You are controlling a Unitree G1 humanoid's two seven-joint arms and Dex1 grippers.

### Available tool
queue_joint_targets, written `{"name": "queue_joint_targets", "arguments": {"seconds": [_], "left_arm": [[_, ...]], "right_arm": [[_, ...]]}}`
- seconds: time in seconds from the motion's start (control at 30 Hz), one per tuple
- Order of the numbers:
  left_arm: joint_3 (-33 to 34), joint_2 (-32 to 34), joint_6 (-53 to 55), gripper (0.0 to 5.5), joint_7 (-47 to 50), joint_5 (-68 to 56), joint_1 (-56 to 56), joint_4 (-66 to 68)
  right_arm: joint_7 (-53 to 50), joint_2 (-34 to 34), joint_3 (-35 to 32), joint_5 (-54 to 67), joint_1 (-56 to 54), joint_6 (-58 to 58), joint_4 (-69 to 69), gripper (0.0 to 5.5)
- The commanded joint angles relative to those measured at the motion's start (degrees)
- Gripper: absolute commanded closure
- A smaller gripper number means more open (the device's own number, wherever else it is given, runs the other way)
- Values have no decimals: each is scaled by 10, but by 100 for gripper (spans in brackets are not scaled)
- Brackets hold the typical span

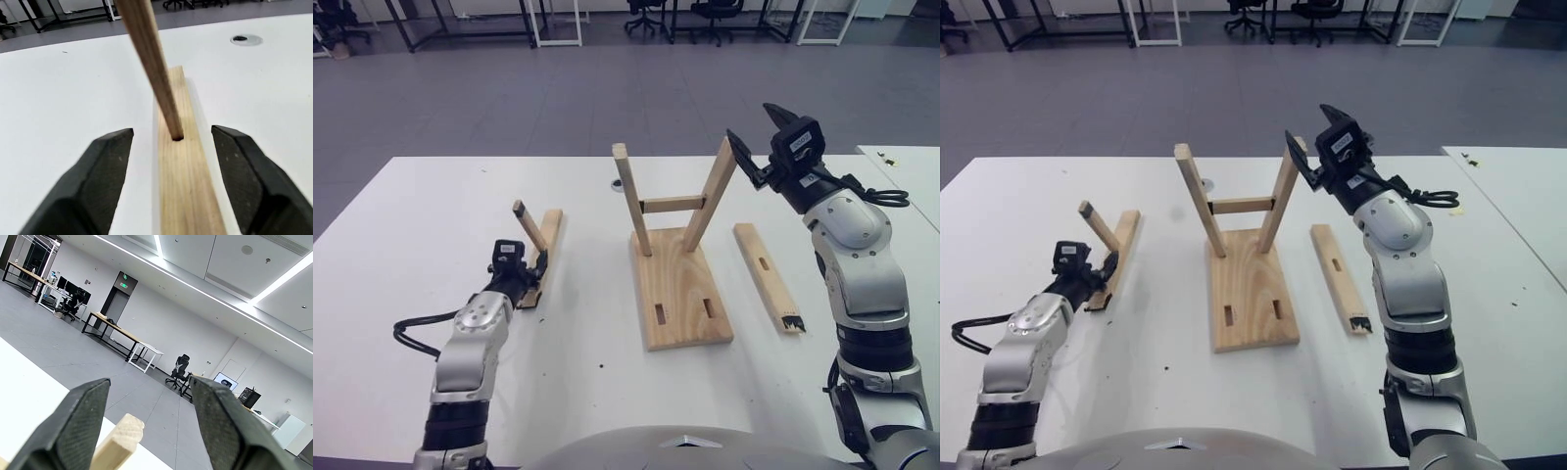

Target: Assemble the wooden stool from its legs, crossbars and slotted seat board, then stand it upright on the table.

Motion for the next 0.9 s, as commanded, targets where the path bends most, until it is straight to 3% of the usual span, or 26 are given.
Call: {"name": "queue_joint_targets", "arguments": {"seconds": [0.03, 0.2, 0.43, 0.63, 0.8, 0.9], "left_arm": [[-11, 12, 37, 185, -7, 9, 14, 2], [-34, 7, 37, 219, -12, 23, 16, 40], [-41, 26, 7, 336, -28, 34, 22, 65], [-8, 33, -25, 340, -52, 16, 3, 84], [55, 61, -138, 348, -100, -32, -113, 45], [41, 56, -156, 348, -122, -65, -239, 22]], "right_arm": [[-3, 2, 1, -2, -6, 9, -7, 250], [-7, 5, 9, -7, -7, 9, -7, 250], [-13, 6, 13, -15, -19, 14, -16, 250], [-23, 11, -13, 1, -51, 45, -23, 250], [-20, 74, -111, 187, -137, 172, 10, 250], [-33, 123, -157, 323, -218, 274, 65, 250]]}}
